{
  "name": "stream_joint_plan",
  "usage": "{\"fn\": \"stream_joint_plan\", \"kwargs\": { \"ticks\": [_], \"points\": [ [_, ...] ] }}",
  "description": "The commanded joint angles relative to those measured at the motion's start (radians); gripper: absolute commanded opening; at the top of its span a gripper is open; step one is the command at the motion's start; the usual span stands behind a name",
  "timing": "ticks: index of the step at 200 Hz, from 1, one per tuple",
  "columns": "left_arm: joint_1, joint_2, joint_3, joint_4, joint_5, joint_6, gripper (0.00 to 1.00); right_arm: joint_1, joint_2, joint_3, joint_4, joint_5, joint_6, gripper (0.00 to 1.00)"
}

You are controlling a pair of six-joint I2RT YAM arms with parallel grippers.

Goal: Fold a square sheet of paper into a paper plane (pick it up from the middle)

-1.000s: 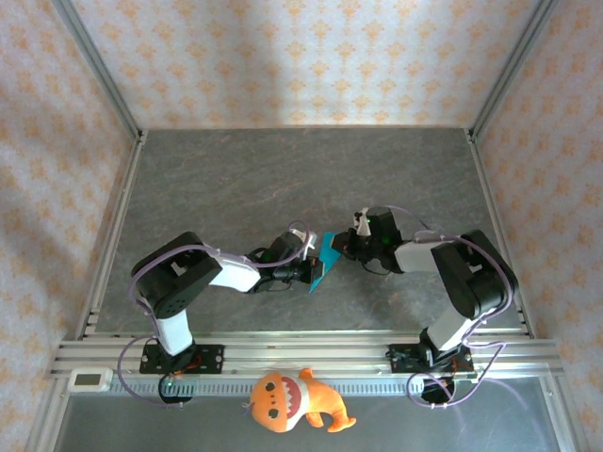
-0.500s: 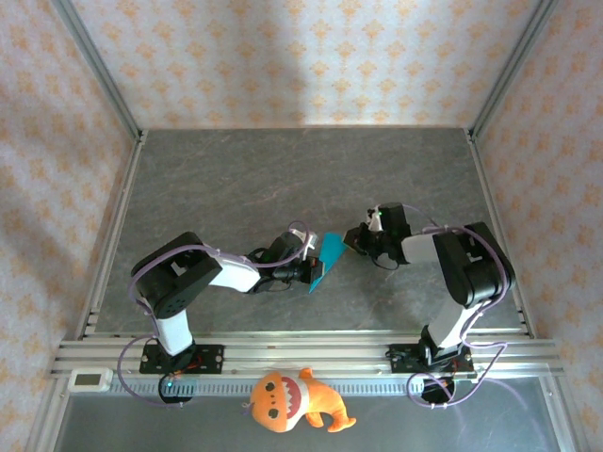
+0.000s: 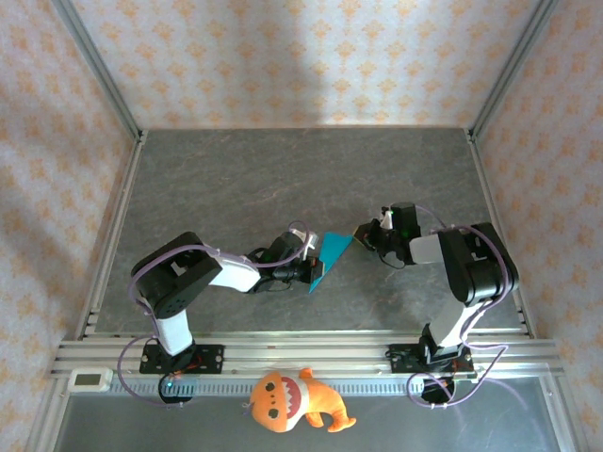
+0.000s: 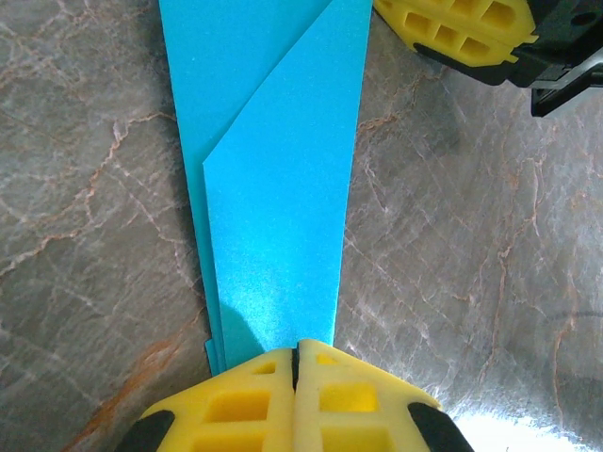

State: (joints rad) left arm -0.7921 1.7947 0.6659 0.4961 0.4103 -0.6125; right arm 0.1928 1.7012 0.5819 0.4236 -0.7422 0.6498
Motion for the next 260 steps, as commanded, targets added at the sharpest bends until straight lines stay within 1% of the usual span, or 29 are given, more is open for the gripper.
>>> {"fn": "stream_joint_plan", "kwargs": {
  "ticks": [1,20,34,49,74,97,118,145,174,192,215,260],
  "points": [
    [-0.013,0.061,-0.048,-0.255,-0.004,-0.004,0.00,-0.014,-0.099,-0.003,-0.002,0.044,0.003,0.07],
    [-0.013,0.053,-0.042,-0.259,-0.005,-0.004,0.00,-0.002,-0.167,-0.022,0.014,0.037,0.021,0.07],
    [-0.013,0.048,-0.040,-0.261,-0.006,-0.004,0.00,0.033,-0.183,-0.027,0.024,0.031,0.034,0.07],
    [-0.013,0.039,-0.036,-0.263,-0.004,-0.007,0.00,0.086,-0.157,-0.014,0.041,0.001,0.046,0.07],
    [-0.013,0.022,-0.025,-0.272,-0.003,-0.009,0.00,0.144,-0.090,-0.001,0.051,-0.001,0.055,0.06],
    [-0.013,0.003,-0.007,-0.288,-0.005,-0.009,0.00,0.150,-0.034,0.000,0.018,0.032,0.038,0.00],
    [-0.013,-0.023,0.014,-0.302,0.003,-0.003,0.00,0.150,0.014,0.011,-0.045,0.058,-0.003,0.00],
    [-0.015,-0.080,0.059,-0.334,-0.001,0.004,0.00,0.150,0.018,0.002,-0.115,0.127,-0.034,0.00],
    [-0.018,-0.116,0.150,-0.346,0.012,0.010,0.00,0.150,0.027,-0.012,-0.109,0.113,-0.042,0.00],
    [-0.018,-0.094,0.195,-0.311,0.040,0.003,0.00,0.150,0.026,-0.014,-0.115,0.118,-0.051,0.00],
    [-0.018,-0.022,0.253,-0.289,0.084,-0.001,0.00,0.150,0.025,-0.017,-0.110,0.115,-0.048,0.00],
    [-0.020,0.107,0.315,-0.289,0.071,-0.007,0.00,0.151,0.024,-0.036,-0.081,0.102,-0.044,0.00]
  ]
}}
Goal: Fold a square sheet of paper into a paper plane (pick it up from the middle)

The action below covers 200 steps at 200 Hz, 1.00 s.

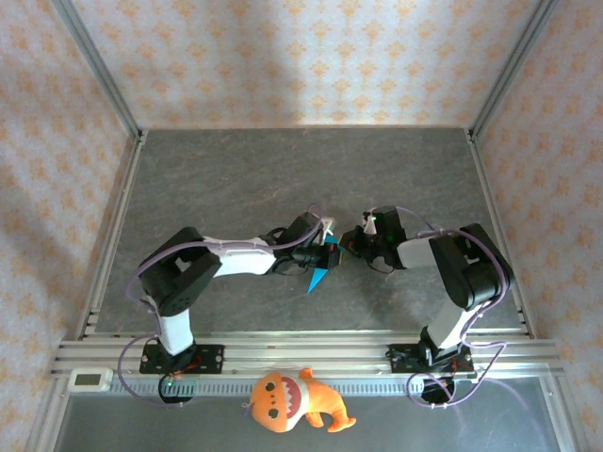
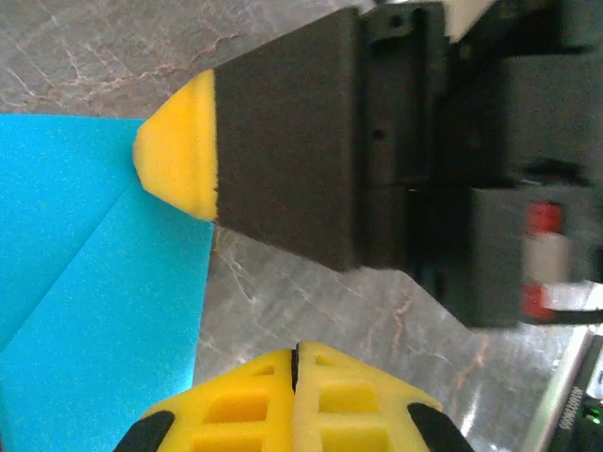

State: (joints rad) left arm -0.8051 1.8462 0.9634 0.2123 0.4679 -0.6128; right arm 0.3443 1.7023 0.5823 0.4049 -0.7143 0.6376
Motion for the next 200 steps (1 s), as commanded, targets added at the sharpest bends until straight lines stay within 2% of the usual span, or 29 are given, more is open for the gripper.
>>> {"fn": "stream_joint_plan", "kwargs": {
  "ticks": [1,36,124,162,200],
  "points": [
    [-0.008,0.057,0.019,-0.007,0.012,-0.006,0.00,-0.001,0.023,-0.036,-0.062,0.074,-0.031,0.00],
    [-0.009,0.044,-0.032,-0.039,-0.015,-0.002,0.00,-0.001,0.026,-0.045,-0.060,0.074,-0.037,0.00],
    [-0.028,-0.114,-0.224,-0.091,-0.042,0.056,0.00,-0.002,0.050,-0.046,-0.052,0.080,-0.043,0.00],
    [-0.039,-0.166,-0.277,-0.167,-0.117,0.097,0.00,-0.002,0.045,-0.045,-0.048,0.075,-0.036,0.00],
    [-0.039,-0.250,-0.303,-0.127,-0.119,0.080,0.00,-0.001,0.032,-0.036,-0.005,-0.004,-0.035,0.00]
  ]
}}
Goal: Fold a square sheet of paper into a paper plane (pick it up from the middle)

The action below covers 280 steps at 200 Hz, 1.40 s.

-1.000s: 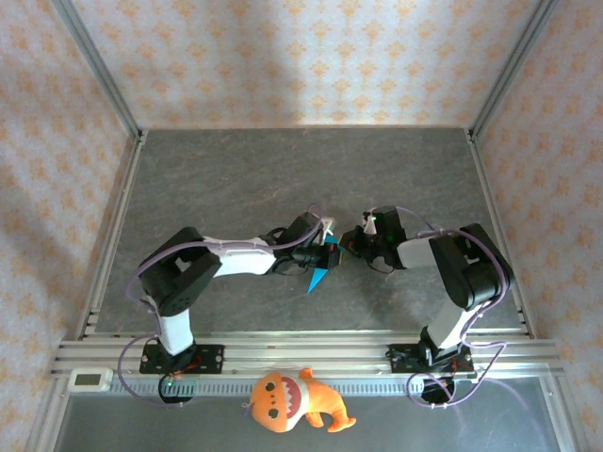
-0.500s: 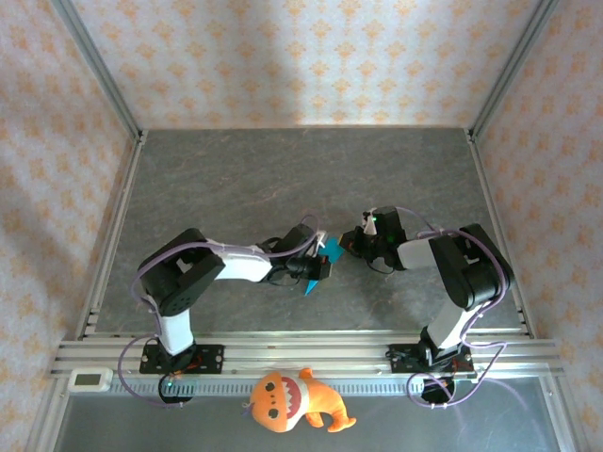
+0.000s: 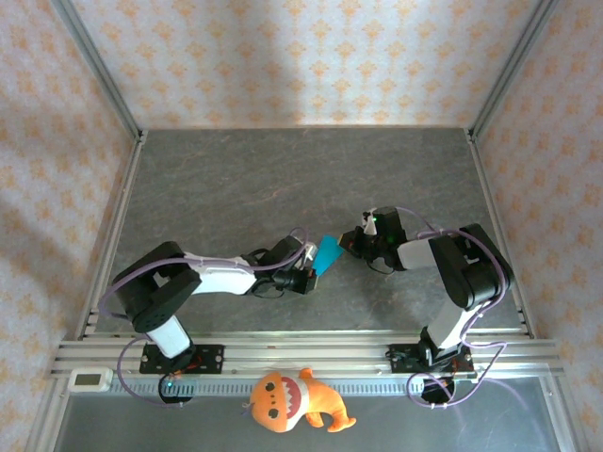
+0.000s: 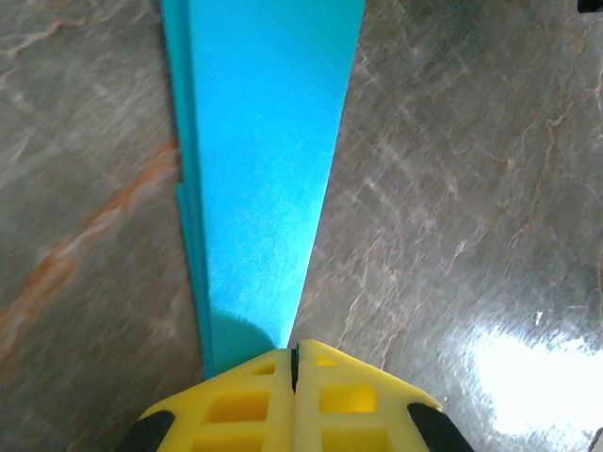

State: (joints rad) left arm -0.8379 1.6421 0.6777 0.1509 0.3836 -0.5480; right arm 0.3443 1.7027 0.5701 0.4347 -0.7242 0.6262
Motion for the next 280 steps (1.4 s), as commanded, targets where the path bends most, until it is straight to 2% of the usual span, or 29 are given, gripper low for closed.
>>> {"fn": "stream_joint_plan", "kwargs": {
  "ticks": [1,28,53,69,93,130,194,221,280],
  "points": [
    [-0.006,-0.048,-0.016,-0.064,-0.034,0.015,0.00,-0.002,0.030,-0.024,-0.033,0.002,-0.023,0.00],
    [-0.005,-0.105,0.015,-0.007,-0.021,-0.026,0.03,0.001,-0.047,-0.014,-0.016,-0.044,-0.015,0.06],
    [0.015,-0.119,0.028,0.039,-0.038,-0.046,0.12,0.001,-0.162,-0.027,-0.052,0.003,-0.016,0.25],
    [0.046,-0.088,0.044,0.045,-0.023,-0.061,0.15,0.001,-0.218,-0.046,-0.081,0.038,-0.013,0.33],
    [0.092,-0.038,0.057,0.072,0.006,-0.091,0.21,0.002,-0.270,-0.094,-0.072,0.034,0.023,0.37],
    [0.144,0.031,0.085,0.114,0.067,-0.132,0.24,0.002,-0.328,-0.155,-0.066,0.026,0.057,0.40],
    [0.167,0.116,0.114,0.162,0.140,-0.157,0.29,0.002,-0.365,-0.168,-0.123,0.012,0.035,0.40],
    [0.169,0.137,0.117,0.171,0.158,-0.156,0.29,0.008,-0.336,-0.164,-0.111,-0.024,0.032,0.32],
    [0.174,0.161,0.138,0.176,0.214,-0.132,0.29,0.020,-0.275,-0.159,-0.111,-0.018,0.035,0.21]
  ]
}}
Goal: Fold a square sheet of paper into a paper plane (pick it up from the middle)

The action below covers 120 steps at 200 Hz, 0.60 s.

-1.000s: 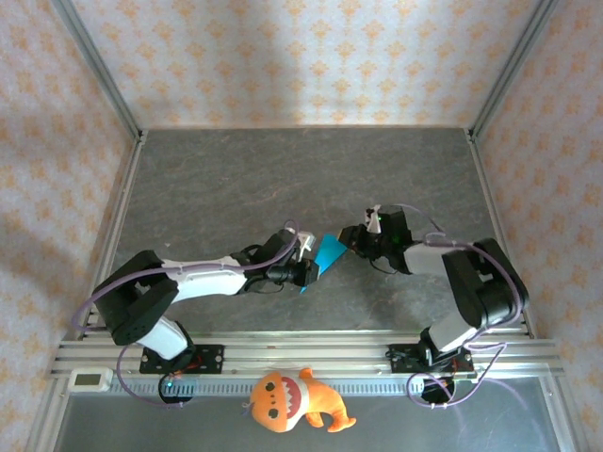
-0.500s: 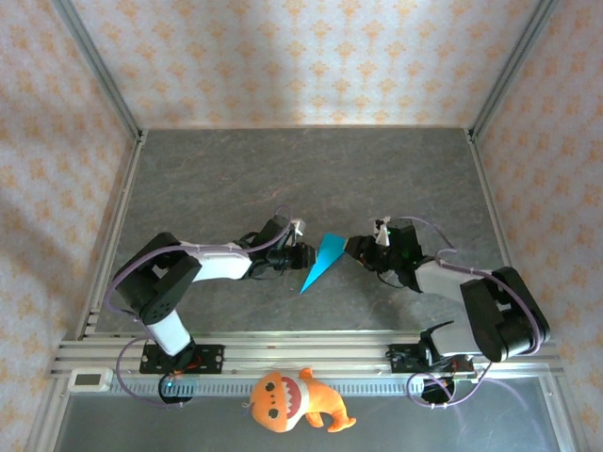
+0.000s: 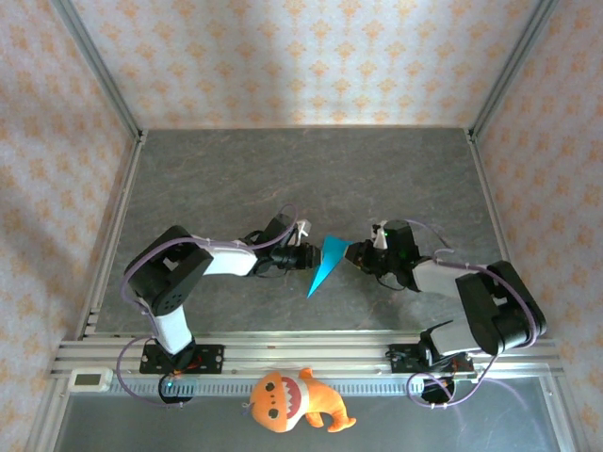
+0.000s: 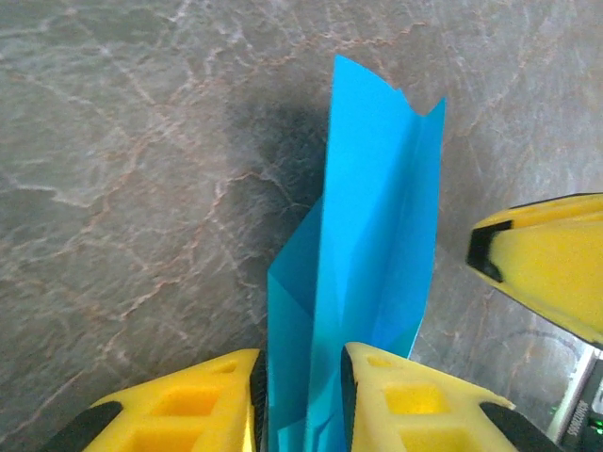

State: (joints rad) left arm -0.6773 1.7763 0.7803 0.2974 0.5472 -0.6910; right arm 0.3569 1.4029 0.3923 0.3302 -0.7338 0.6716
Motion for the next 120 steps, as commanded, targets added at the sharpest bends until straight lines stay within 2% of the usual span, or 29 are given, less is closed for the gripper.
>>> {"fn": "stream_joint_plan", "kwargs": {
  "ticks": [1,74,97,120],
  "points": [
    [0.013,0.027,0.036,0.029,0.052,0.011,0.29,0.007,0.026,0.019,-0.008,-0.009,-0.011,0.21],
    [0.013,0.061,0.055,0.058,0.146,0.019,0.28,0.018,0.105,0.036,-0.019,0.005,-0.016,0.14],
    [0.014,0.045,0.049,0.074,0.161,0.019,0.24,0.018,0.104,0.038,-0.018,0.013,-0.013,0.14],
    [0.014,-0.002,0.028,0.097,0.138,0.015,0.15,0.018,0.087,0.037,-0.008,0.015,-0.002,0.16]
  ]
}}
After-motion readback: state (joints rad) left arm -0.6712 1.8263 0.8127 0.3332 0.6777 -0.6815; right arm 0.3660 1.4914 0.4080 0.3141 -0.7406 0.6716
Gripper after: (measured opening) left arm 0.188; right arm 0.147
